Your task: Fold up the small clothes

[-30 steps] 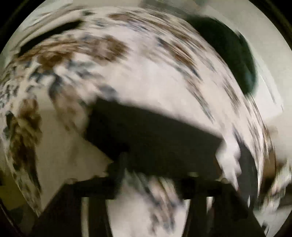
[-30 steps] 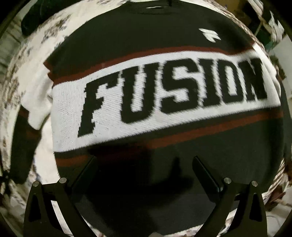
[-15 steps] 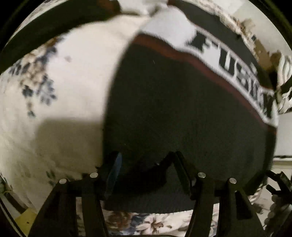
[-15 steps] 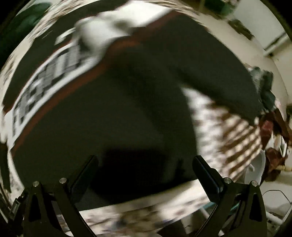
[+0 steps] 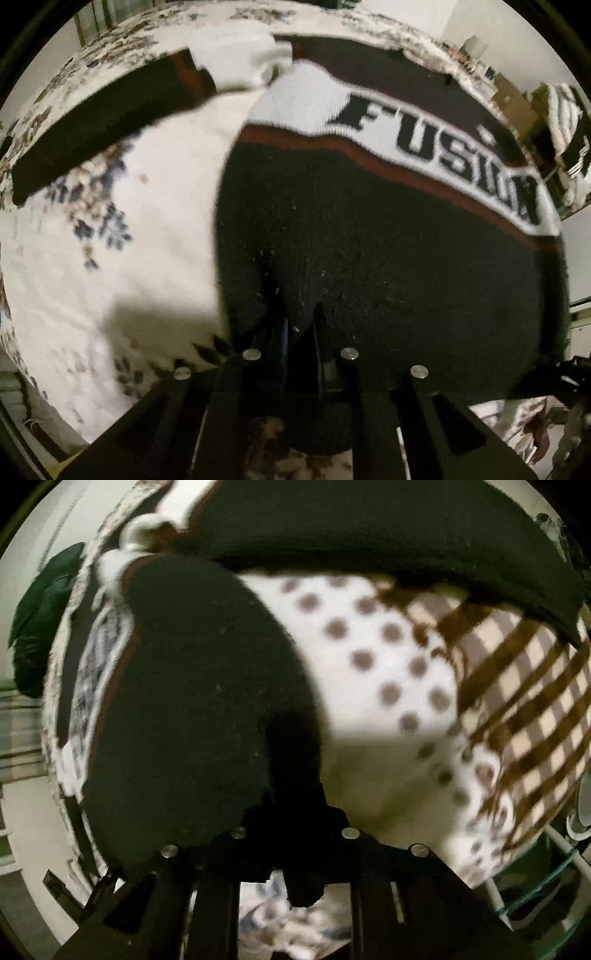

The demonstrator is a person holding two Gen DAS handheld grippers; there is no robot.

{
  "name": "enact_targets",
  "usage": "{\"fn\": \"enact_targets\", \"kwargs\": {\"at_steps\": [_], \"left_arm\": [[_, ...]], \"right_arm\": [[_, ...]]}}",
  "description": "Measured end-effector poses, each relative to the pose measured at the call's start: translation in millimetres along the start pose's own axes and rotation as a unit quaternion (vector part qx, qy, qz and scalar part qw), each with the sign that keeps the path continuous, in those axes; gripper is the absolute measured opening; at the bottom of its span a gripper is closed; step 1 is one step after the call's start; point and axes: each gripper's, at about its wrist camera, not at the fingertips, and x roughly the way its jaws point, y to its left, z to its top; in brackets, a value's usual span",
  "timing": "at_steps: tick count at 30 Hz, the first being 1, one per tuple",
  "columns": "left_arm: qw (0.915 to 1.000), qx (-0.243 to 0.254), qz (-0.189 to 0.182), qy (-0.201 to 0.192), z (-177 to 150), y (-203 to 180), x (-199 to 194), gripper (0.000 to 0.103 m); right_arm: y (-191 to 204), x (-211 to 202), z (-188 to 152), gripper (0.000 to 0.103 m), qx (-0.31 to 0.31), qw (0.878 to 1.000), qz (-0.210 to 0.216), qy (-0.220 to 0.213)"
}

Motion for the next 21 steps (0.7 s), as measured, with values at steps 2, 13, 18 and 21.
{"fn": "enact_targets", "kwargs": {"at_steps": [2,13,18,21], "left_arm": [[0.9999,-0.001,-0.013,-0.002,7,22,-18,0.009],[0.9969,0.034,0.009,0.07,36,53,-2,0.013],[0.9976,0.033,0.054,0.028,41,21,-38,0.03],[0.9978,0.0,0.061,0.026,41,10,-50,0.084]], "right_arm": [[25,-11,-15,0.015,-0.013,1.0,0.012,0.003],[22,9,-23,0.033,-0.011,0.997,-0.038,0.072],[-25,-56,-11,0.067,0.083,0.994,0.034,-0.056],[-71,-82,2,0.073,0.17,0.975,0.055,-0.128]]}}
